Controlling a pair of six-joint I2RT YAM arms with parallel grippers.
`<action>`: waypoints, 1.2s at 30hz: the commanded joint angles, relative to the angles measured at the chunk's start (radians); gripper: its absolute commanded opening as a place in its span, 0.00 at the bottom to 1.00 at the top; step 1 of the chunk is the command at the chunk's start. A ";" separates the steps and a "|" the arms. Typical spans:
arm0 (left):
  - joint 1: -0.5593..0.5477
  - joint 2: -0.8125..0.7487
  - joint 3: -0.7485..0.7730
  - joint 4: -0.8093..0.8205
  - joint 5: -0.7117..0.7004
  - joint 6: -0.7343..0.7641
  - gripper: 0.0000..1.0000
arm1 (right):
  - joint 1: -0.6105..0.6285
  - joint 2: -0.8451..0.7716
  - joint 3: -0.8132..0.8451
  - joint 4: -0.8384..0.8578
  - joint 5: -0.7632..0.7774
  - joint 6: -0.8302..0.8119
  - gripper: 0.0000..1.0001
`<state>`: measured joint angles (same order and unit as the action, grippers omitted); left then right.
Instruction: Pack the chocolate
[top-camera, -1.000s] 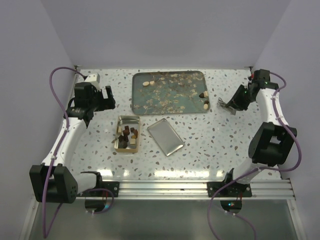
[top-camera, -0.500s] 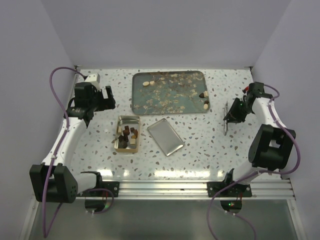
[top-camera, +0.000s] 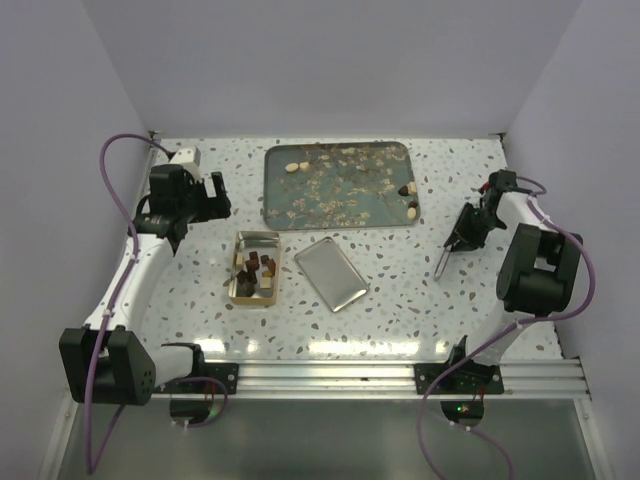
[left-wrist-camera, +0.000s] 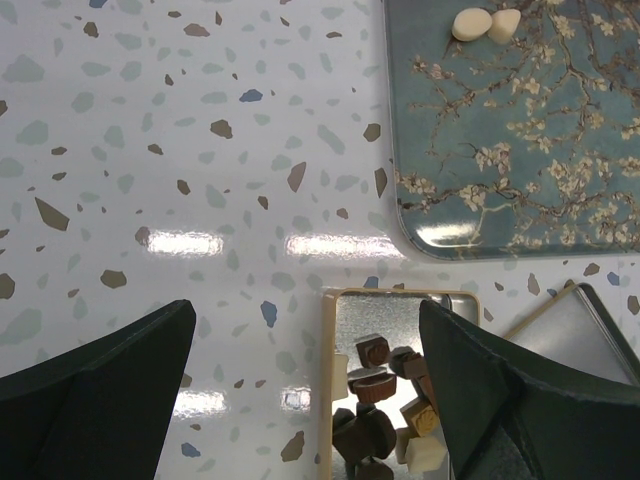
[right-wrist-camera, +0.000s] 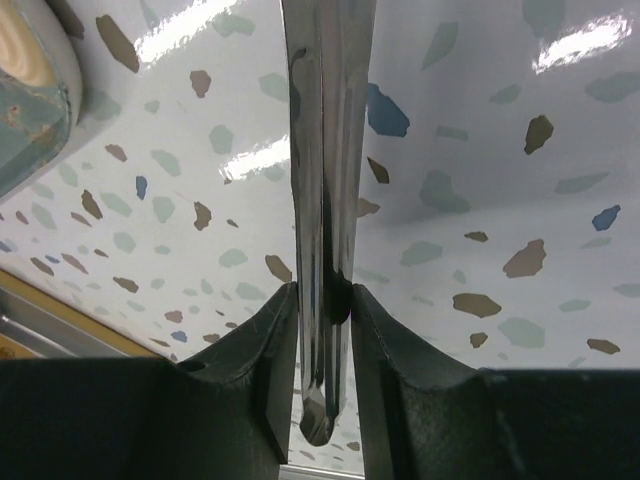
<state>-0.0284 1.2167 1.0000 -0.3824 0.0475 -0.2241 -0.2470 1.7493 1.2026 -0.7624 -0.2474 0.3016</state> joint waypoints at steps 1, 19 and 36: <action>0.007 0.012 0.006 0.039 -0.012 0.008 1.00 | 0.005 0.036 0.067 0.031 0.037 -0.015 0.30; 0.007 0.055 0.040 0.030 -0.035 0.020 1.00 | 0.101 0.331 0.420 -0.058 0.146 -0.005 0.40; 0.007 0.102 0.104 0.008 -0.026 0.031 1.00 | 0.132 0.331 0.489 -0.130 0.235 -0.022 0.68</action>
<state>-0.0284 1.3113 1.0531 -0.3843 0.0223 -0.2153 -0.1135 2.1181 1.6810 -0.8574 -0.0612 0.2935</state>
